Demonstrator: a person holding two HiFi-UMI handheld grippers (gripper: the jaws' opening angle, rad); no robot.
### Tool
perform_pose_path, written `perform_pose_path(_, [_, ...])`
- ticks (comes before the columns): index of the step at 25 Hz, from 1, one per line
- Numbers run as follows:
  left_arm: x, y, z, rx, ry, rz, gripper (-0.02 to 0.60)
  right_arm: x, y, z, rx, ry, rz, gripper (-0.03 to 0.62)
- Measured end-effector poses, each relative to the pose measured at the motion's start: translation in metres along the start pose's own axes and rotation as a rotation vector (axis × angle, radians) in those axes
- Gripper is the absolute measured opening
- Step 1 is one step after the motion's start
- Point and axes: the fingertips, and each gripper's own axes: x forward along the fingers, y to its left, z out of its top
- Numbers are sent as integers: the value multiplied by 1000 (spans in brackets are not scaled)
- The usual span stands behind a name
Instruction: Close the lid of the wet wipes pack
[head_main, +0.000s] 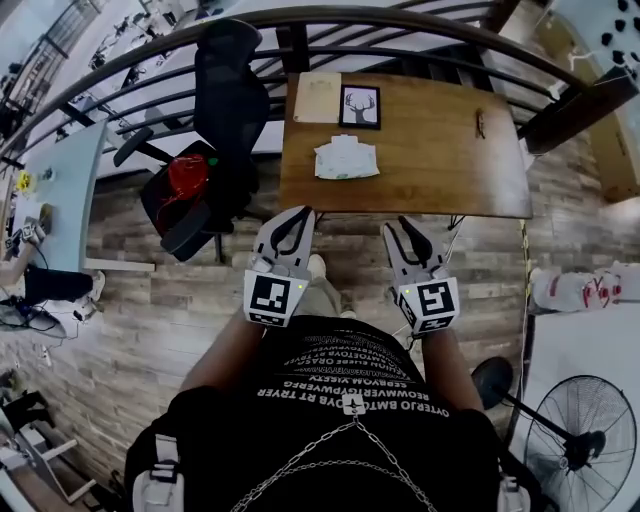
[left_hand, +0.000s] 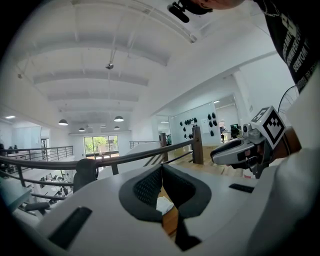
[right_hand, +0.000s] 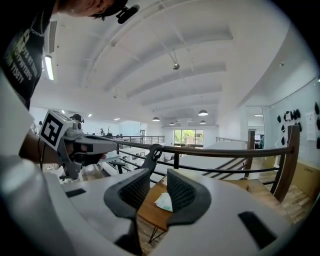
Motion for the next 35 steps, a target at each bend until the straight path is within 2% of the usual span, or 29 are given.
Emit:
perform_pose_path(16, [103, 44, 3, 2, 22, -73, 28, 83, -59, 13, 25, 25, -34, 114])
perform_pose_path(35, [163, 128, 14, 10, 3, -103, 28, 179, -72, 49, 6, 26, -54, 114])
